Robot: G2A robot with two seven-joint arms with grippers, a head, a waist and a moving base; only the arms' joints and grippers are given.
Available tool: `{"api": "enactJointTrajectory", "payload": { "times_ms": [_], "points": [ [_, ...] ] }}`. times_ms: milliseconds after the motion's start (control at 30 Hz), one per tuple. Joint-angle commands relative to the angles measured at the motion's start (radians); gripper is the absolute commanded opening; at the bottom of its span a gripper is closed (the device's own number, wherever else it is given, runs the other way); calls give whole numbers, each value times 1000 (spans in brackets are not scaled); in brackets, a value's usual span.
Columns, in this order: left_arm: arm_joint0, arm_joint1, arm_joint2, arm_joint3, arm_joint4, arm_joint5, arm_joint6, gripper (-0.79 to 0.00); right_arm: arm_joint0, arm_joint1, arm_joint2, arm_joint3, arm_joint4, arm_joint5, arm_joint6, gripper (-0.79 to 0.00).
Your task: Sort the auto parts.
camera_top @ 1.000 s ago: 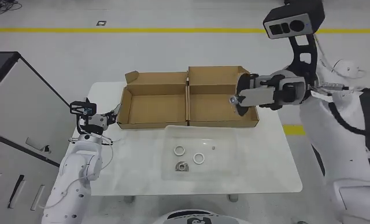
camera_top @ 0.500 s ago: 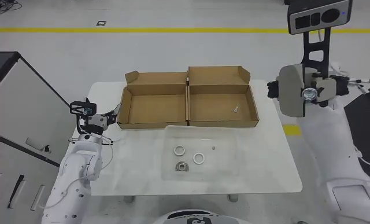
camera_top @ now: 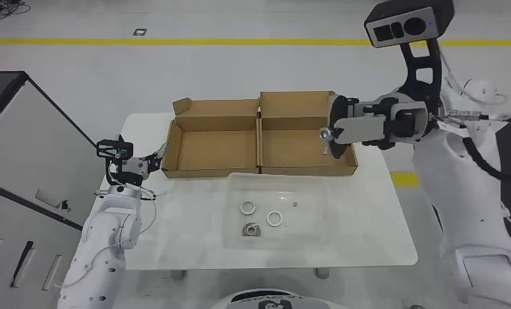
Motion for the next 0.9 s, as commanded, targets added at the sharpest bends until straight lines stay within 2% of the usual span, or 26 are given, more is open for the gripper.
{"api": "enactJointTrajectory", "payload": {
  "times_ms": [0,433,600,867],
  "points": [
    [0,0,0,0,0,0,0,0,-1,-3,-5,-2,30,-1,6,-785],
    [0,0,0,0,0,0,0,0,-24,-37,-31,26,403,-43,85,-785],
    [0,0,0,0,0,0,0,0,-25,-44,-8,32,369,-78,79,-785],
    [0,0,0,0,0,0,0,0,-30,-45,18,23,235,-53,38,-785]
  ]
}}
